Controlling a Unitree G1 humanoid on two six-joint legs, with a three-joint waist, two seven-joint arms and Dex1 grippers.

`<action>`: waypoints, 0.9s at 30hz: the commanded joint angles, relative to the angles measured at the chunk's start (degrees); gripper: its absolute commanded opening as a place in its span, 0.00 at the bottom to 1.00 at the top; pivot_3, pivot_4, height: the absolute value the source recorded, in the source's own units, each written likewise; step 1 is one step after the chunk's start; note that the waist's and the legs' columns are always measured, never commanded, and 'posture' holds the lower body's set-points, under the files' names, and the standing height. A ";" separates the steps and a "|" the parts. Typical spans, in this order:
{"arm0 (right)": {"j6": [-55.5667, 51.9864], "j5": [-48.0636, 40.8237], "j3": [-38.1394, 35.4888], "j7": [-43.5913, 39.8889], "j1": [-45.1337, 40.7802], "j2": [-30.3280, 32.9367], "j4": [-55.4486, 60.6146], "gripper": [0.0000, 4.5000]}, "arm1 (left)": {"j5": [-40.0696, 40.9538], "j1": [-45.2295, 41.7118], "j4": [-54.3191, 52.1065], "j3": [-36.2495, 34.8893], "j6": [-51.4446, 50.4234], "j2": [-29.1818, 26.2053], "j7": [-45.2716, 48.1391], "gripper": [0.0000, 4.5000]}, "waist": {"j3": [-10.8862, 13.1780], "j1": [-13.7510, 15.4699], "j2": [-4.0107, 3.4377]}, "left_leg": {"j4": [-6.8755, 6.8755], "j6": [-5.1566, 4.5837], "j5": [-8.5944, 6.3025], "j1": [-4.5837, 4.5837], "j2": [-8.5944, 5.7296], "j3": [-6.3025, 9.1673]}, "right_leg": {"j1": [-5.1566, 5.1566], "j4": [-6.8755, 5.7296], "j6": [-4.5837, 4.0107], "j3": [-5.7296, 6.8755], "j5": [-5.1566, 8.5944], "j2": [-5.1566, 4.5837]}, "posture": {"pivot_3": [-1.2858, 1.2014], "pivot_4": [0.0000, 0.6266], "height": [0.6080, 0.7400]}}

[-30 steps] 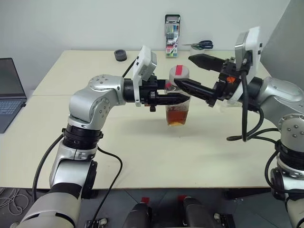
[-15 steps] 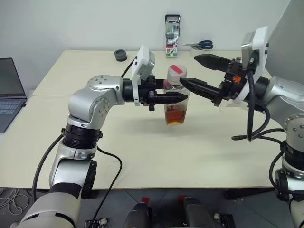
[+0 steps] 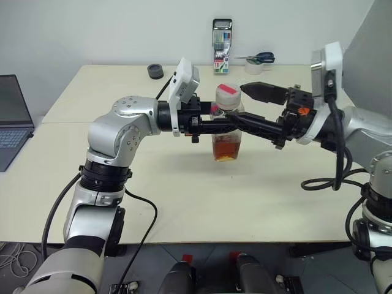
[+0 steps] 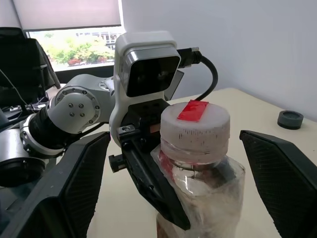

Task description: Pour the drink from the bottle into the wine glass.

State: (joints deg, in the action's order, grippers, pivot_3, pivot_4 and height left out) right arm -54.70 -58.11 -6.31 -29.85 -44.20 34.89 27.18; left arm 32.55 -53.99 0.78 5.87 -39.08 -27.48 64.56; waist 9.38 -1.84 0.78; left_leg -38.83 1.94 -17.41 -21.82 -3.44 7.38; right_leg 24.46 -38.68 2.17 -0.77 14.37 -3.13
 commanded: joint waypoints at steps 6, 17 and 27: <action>7.04 8.59 2.61 1.43 -2.49 -3.80 -1.80 0.99 | 0.51 -1.86 -1.91 -1.31 1.06 -0.16 0.08 0.44 | 0.00 0.04 0.00 | -0.01 0.01 0.00 -0.01 -0.01 0.00 | 0.00 0.02 0.00 0.01 0.00 0.00 | 0.52 0.24 1.00; 7.44 10.15 1.44 1.16 -3.12 -4.56 -3.42 0.99 | 0.74 -1.19 -2.68 -1.31 0.72 -0.20 -0.17 0.44 | 0.00 0.03 0.00 | 0.00 0.01 0.00 0.00 -0.01 0.00 | 0.00 0.01 0.00 0.00 0.00 0.00 | 0.52 0.24 1.00; 6.42 9.33 -0.12 0.29 -2.12 -1.72 -3.09 0.99 | 0.87 -0.48 -3.31 -1.40 0.64 -0.41 -0.13 0.44 | 0.00 0.04 0.00 | 0.00 0.01 0.00 -0.01 -0.01 0.00 | 0.00 0.01 0.00 0.00 0.00 0.00 | 0.52 0.24 1.00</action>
State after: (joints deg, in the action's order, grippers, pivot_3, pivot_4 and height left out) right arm -48.40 -48.58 -3.74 -29.79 -46.05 32.05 23.01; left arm 32.55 -53.94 0.27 5.89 -39.33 -27.49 64.25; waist 9.38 -1.80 0.78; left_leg -38.83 1.95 -17.41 -21.83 -3.45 7.38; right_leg 24.46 -38.67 2.17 -0.77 14.37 -3.13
